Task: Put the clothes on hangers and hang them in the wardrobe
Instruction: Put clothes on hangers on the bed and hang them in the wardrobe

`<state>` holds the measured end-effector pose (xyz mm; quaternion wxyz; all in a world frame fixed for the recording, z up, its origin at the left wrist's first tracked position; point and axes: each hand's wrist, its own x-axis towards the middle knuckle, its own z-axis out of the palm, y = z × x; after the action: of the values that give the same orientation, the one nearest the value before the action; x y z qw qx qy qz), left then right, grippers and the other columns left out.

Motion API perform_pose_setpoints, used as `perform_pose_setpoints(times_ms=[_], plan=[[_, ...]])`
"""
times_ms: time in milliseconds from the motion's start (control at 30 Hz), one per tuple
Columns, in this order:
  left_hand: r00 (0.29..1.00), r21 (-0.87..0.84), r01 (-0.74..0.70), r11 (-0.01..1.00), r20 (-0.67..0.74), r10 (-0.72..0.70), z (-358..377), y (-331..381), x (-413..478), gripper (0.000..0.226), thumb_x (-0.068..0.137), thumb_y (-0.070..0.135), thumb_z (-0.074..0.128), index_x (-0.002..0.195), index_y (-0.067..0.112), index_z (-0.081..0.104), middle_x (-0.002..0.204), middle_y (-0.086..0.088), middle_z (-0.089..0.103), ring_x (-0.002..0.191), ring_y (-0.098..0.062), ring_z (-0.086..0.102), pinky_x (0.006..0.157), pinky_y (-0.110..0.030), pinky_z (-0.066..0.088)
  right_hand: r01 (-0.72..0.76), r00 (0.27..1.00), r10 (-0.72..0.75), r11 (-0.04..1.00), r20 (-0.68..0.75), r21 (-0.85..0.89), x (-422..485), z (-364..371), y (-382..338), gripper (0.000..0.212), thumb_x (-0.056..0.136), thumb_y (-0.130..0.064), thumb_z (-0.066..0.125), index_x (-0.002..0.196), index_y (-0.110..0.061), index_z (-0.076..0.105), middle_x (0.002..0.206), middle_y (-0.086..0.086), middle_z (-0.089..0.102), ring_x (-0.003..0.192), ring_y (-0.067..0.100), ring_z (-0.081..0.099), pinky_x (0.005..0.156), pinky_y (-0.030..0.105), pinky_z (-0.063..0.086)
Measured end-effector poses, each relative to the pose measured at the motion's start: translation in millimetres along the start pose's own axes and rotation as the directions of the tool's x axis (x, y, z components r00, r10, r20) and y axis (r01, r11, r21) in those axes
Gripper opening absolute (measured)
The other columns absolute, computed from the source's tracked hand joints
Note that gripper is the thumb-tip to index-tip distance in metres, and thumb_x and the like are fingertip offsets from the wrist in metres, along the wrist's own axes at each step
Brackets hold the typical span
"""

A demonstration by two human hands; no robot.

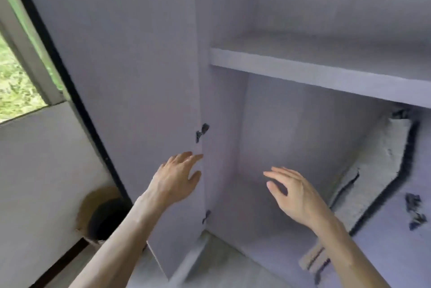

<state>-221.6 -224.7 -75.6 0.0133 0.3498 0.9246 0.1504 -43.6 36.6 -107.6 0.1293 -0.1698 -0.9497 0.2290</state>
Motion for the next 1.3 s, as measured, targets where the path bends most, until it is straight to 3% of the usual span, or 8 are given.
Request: perform_pose_setpoints(times_ms=[267,433,533,667,800,1000,1167,1300], plan=[[0.87,0.087,-0.44,0.894,-0.206,0.448,-21.7,57.5,165.2,0.06,0.091,0.032,0.053,0.15,0.024,0.043,0.157,-0.019,0.034,0.143,-0.04,0.033,0.112,-0.059,0.033,-0.343,0.919,0.326,0.938,-0.221,-0.041,-10.2,-46.1,43.8,0.035,0.098,-0.038,0.054,0.133,-0.034,0.059,0.143,-0.012,0.052,0.138,0.011,0.039,0.112,0.031,0.036],[0.707,0.135,-0.612,0.78,-0.348,0.615,-29.9,122.4,236.6,0.069,0.095,0.033,0.058,0.157,0.032,0.027,0.167,-0.009,0.005,0.153,-0.036,0.008,0.118,-0.063,0.013,-0.492,0.847,0.463,0.869,-0.261,-0.054,-26.7,-58.3,62.4,0.042,0.1,-0.037,0.05,0.142,-0.032,0.05,0.148,-0.013,0.046,0.141,0.01,0.033,0.112,0.025,0.031],[0.638,0.194,-0.635,0.748,-0.415,0.649,-28.8,158.7,271.6,0.07,0.098,0.043,0.051,0.158,0.036,0.017,0.168,-0.005,-0.001,0.154,-0.031,0.003,0.119,-0.061,0.007,-0.551,0.815,0.522,0.832,-0.25,-0.06,-21.2,-69.7,80.5,0.046,0.102,-0.036,0.049,0.146,-0.03,0.043,0.15,-0.011,0.042,0.141,0.01,0.031,0.111,0.023,0.029],[0.654,0.221,-0.603,0.766,-0.413,0.634,-2.2,189.7,316.0,0.065,0.1,0.053,0.029,0.158,0.041,0.003,0.168,-0.001,-0.003,0.154,-0.024,-0.003,0.12,-0.062,0.005,-0.636,0.758,0.609,0.77,-0.234,-0.056,1.4,-85.7,124.2,0.055,0.102,-0.039,0.047,0.153,-0.029,0.03,0.159,-0.006,0.029,0.146,0.018,0.025,0.115,0.033,0.027],[0.615,0.218,-0.541,0.812,-0.556,0.559,31.6,201.7,339.3,0.07,0.098,0.058,0.035,0.158,0.041,0.003,0.167,-0.004,-0.005,0.152,-0.022,-0.017,0.118,-0.058,-0.011,-0.747,0.652,0.705,0.66,-0.281,-0.077,33.3,-107.7,180.5,0.072,0.099,-0.048,0.045,0.158,-0.02,0.013,0.164,0.003,0.016,0.148,0.028,0.021,0.116,0.045,0.031],[0.417,0.263,-0.522,0.812,-0.751,0.512,50.3,209.0,365.6,0.069,0.096,0.06,0.038,0.156,0.045,0.007,0.16,-0.007,0.012,0.153,-0.021,-0.009,0.119,-0.057,-0.012,-0.904,0.425,0.873,0.42,-0.237,-0.075,93.7,-139.8,252.8,0.067,0.097,-0.061,0.038,0.138,-0.009,0.044,0.134,0.012,0.056,0.12,0.034,0.056,0.091,0.04,0.049],[0.366,0.296,-0.505,0.811,-0.777,0.512,57.2,210.2,375.4,0.071,0.096,0.06,0.043,0.156,0.045,0.009,0.159,-0.008,0.014,0.15,-0.03,0.004,0.118,-0.062,-0.006,-0.869,0.487,0.855,0.495,-0.176,-0.001,123.7,-135.1,287.9,0.051,0.094,-0.063,0.041,0.099,-0.016,0.06,0.095,0.003,0.069,0.09,0.025,0.066,0.079,0.035,0.055],[0.384,0.293,-0.491,0.82,-0.772,0.506,56.2,211.1,372.5,0.069,0.097,0.061,0.039,0.156,0.044,0.008,0.159,-0.008,0.014,0.15,-0.028,0.003,0.118,-0.061,-0.005,-0.76,0.575,0.801,0.599,-0.169,0.252,144.8,-117.6,295.9,0.029,0.096,-0.049,0.048,0.096,-0.021,0.056,0.087,0.002,0.069,0.081,0.024,0.069,0.075,0.034,0.056]])
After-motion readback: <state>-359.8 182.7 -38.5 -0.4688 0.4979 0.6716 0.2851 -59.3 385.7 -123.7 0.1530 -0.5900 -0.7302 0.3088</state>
